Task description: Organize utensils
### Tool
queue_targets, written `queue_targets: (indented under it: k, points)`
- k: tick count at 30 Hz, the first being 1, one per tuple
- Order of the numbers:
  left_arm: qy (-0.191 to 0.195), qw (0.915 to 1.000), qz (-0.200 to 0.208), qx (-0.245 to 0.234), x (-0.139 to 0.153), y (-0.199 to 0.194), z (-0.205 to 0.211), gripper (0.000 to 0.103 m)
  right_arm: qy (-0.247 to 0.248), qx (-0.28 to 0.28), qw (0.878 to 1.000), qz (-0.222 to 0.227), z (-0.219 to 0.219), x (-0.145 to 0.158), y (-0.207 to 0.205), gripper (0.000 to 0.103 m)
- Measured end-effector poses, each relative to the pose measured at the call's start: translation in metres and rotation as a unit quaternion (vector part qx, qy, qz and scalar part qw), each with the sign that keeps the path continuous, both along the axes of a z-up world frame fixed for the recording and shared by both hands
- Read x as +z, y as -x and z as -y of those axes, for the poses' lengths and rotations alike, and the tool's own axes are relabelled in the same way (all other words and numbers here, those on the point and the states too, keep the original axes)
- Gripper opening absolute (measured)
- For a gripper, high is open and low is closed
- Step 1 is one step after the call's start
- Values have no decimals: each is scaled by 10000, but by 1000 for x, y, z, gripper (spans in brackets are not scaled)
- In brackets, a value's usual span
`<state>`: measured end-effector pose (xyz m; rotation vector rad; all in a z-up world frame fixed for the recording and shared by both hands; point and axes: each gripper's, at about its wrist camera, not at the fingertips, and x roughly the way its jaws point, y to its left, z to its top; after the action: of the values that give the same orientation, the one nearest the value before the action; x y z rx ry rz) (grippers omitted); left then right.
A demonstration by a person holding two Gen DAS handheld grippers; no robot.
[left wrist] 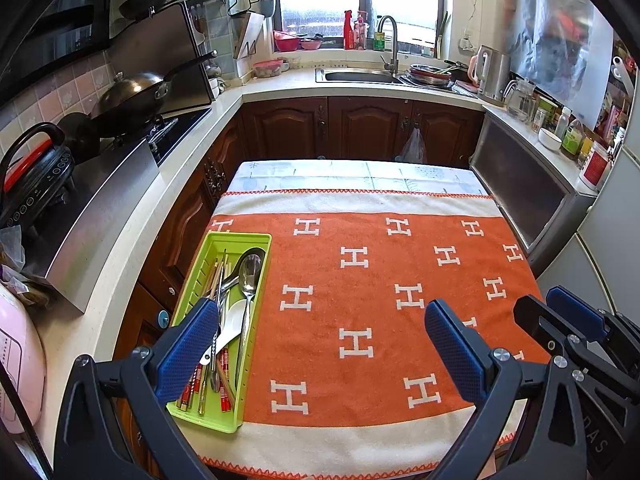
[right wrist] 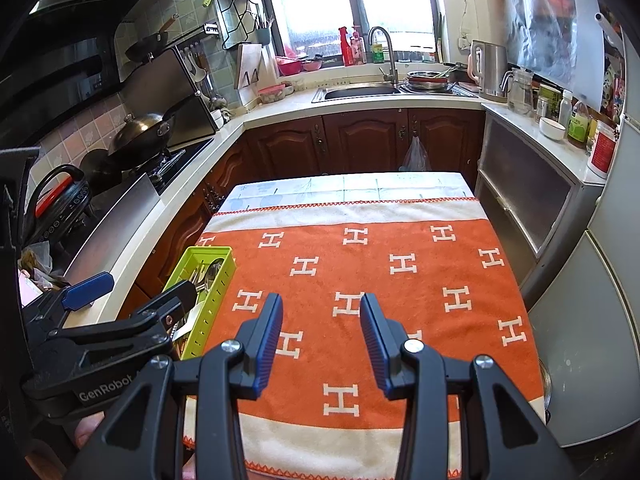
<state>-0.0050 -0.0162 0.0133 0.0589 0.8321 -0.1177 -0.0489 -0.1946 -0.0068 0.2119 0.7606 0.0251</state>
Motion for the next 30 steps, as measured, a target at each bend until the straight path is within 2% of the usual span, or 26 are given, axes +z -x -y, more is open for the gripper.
queue_targets:
  k: [30]
  points:
    - [-9,10000,-74,37,-1,-2,-2,102,-1,1,10000,-29,-2,-1,0,41]
